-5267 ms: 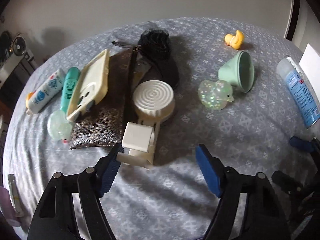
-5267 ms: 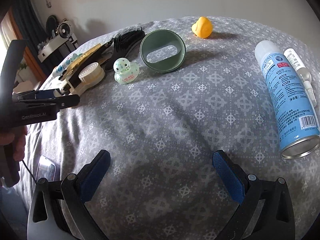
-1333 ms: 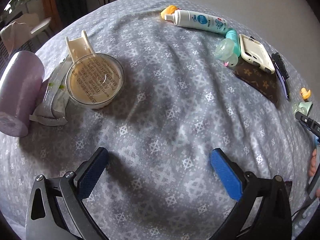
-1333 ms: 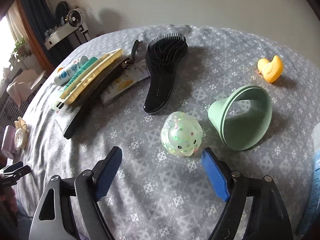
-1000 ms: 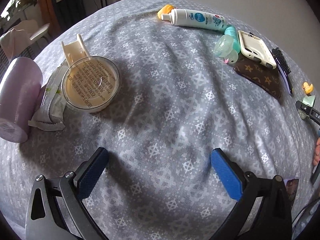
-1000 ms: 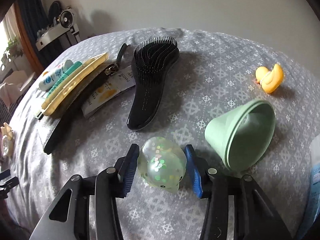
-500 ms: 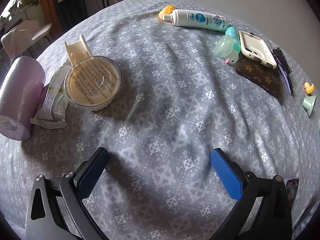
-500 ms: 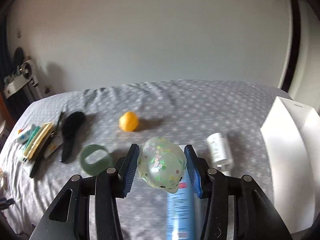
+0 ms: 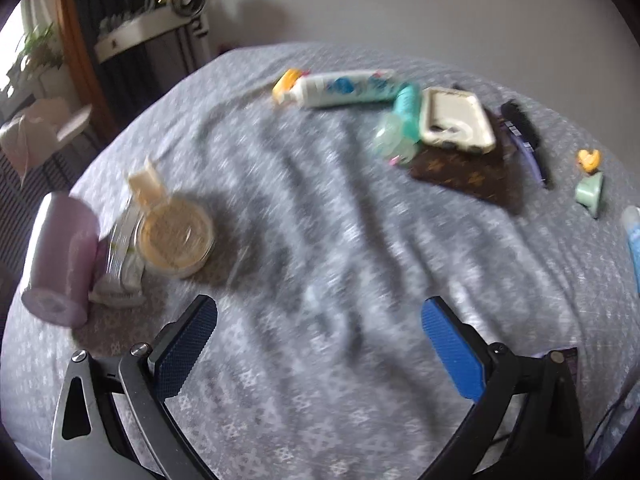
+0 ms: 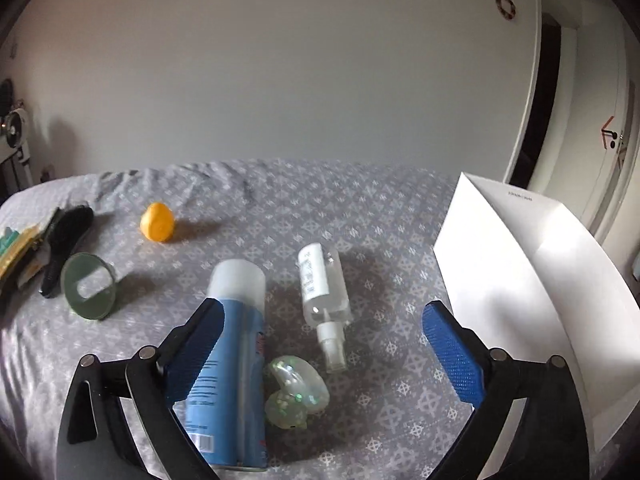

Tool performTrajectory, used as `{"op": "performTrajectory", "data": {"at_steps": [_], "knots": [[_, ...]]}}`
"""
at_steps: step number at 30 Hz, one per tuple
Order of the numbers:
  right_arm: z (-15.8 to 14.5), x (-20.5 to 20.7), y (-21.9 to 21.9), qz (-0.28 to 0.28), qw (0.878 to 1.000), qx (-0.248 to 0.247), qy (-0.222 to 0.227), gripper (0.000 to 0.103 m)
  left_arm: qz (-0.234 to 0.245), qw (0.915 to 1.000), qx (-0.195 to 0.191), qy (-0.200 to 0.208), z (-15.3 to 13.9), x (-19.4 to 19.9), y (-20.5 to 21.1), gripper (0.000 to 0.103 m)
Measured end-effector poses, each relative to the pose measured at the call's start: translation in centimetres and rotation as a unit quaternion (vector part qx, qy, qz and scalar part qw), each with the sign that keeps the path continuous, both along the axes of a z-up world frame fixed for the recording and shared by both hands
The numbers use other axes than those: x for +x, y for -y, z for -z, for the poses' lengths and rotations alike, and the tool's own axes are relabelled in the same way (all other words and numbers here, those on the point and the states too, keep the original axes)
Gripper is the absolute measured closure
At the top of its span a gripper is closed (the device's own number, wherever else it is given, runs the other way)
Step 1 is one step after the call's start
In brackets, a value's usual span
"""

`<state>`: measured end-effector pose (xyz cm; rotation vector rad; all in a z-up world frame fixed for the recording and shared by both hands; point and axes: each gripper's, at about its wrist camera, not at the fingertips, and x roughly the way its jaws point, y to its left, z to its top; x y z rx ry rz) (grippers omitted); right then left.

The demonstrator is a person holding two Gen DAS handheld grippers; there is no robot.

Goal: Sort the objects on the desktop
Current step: 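Carry the glittery ball with the right tool beside the spray bottle, release, then grasp the sage-green cup with the left tool and carry it toward the pink roll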

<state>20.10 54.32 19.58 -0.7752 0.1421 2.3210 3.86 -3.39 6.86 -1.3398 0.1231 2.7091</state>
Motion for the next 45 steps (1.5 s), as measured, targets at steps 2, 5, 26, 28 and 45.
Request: {"op": "performTrajectory", "data": {"at_steps": [2, 5, 26, 28, 45], "knots": [[-1.1, 0.4, 1.3, -0.034, 0.999, -0.019, -0.032, 0.0, 0.064, 0.9978, 0.003, -0.017, -1.9, 0.4, -3.4, 0.0], [-1.9, 0.4, 4.1, -0.101, 0.99, -0.067, -0.065, 0.0, 0.151, 0.988, 0.02, -0.026, -4.1, 0.4, -9.2, 0.0], [9.6, -2.1, 9.5, -0.194, 0.953, -0.227, 0.057, 0.0, 0.34, 0.9388, 0.035, 0.043, 2.4, -9.9, -34.9, 0.001], [9.7, -2.1, 9.7, -0.194, 0.954, -0.221, 0.06, 0.0, 0.341, 0.9366, 0.052, 0.063, 3.3, -10.3, -36.0, 0.003], [9.8, -2.0, 9.5, -0.198, 0.951, -0.233, 0.043, 0.0, 0.233, 0.9684, 0.088, -0.002, -3.3, -7.4, -22.8, 0.064]]}}
